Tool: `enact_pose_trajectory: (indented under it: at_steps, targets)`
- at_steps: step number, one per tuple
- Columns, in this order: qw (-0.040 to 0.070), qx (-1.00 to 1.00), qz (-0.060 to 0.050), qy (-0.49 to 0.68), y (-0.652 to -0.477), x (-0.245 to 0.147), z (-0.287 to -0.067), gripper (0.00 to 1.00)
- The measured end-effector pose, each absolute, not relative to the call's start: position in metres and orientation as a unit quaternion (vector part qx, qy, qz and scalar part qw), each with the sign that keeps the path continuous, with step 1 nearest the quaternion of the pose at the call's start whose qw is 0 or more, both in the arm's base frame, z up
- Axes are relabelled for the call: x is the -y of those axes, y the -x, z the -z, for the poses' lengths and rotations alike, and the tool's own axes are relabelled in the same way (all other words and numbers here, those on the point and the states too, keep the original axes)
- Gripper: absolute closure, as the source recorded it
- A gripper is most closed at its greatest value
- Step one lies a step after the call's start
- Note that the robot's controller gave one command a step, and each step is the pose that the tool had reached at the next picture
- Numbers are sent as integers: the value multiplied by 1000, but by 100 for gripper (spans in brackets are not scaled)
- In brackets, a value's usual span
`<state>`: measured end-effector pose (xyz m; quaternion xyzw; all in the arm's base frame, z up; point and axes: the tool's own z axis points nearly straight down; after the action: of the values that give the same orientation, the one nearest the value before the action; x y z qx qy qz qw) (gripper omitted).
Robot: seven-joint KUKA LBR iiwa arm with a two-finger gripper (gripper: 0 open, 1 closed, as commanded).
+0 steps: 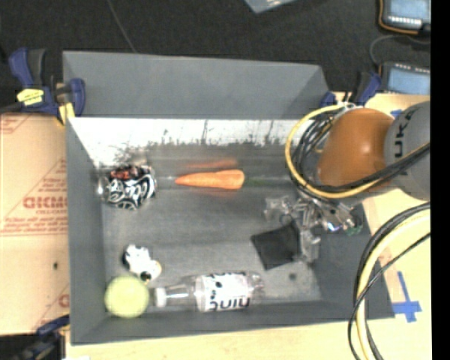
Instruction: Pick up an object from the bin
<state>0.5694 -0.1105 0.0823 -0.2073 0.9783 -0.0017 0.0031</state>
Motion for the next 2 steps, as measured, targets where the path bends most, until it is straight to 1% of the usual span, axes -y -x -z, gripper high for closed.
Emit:
enact_pose_trajectory:
  at_steps: [1,2]
  targets:
    - [6,-999,1,34,-546,120,-71,100]
    - [6,-999,1,34,-546,120,-71,100]
